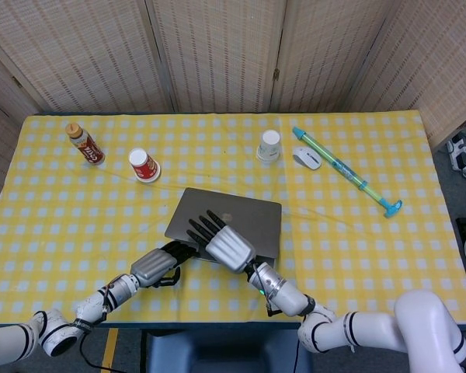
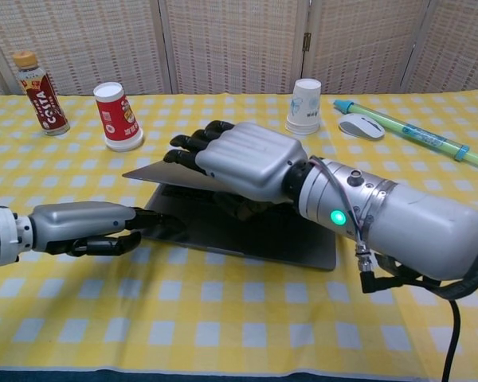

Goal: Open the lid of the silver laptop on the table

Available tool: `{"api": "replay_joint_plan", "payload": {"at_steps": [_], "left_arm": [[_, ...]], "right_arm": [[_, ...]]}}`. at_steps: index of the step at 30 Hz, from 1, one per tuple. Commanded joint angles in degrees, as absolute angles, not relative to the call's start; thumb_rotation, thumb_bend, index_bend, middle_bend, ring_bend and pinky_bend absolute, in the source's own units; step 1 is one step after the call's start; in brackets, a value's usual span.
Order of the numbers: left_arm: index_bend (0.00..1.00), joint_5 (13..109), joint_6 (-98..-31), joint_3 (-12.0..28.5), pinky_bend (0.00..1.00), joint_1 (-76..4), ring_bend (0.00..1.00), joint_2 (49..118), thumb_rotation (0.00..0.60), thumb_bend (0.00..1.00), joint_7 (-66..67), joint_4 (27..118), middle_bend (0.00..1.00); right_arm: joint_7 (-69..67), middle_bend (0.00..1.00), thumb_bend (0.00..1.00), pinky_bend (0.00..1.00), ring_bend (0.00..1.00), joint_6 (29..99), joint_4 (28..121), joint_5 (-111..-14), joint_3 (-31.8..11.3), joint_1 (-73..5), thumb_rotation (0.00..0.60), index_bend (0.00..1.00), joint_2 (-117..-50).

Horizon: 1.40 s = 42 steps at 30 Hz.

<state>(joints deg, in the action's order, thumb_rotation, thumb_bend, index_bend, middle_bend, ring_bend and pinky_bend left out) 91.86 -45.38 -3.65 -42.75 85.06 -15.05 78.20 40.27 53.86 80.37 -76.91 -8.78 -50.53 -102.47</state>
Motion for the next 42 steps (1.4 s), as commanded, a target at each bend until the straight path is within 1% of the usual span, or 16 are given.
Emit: {"api": "replay_joint_plan", "payload": {"at_steps": [1, 16, 22, 42], "left_arm": [[0.04, 91.78, -45.55, -3.86, 0.0, -42.78, 0.0, 84.9, 0.0, 0.83, -15.1, 78.3, 0.09], [0.04, 91.37, -45.81, -4.63, 0.0, -43.42, 0.0, 84.4, 0.0, 0.83, -14.91, 79.0, 0.09], [0.04, 91.03, -45.69, -4.78, 0.0, -43.61, 0.0, 84.53, 0.0, 0.83, -14.88, 78.88, 0.09], [0.04, 90.15, -45.07, -4.79, 0.0, -44.44, 0.0, 85.16, 0.0, 0.83, -13.83, 78.6, 0.09]], "right_arm": [[40.32, 0.0, 0.65, 0.0, 0.0, 54.29, 80.66, -76.9, -9.0, -50.53, 0.6, 0.0, -102.15], [40.47, 0.0, 0.65, 0.0, 0.0, 56.42, 82.6, -73.99, -11.96, -50.29, 0.6, 0.0, -98.23], [40.15, 0.0, 0.65, 0.0, 0.0, 56.93, 82.69, -72.86, -12.41, -50.2, 0.6, 0.0, -97.24], [39.29, 0.0, 0.65, 0.0, 0.0, 57.66, 80.74, -68.76, -14.87, -51.29, 0.6, 0.0, -95.06]]}}
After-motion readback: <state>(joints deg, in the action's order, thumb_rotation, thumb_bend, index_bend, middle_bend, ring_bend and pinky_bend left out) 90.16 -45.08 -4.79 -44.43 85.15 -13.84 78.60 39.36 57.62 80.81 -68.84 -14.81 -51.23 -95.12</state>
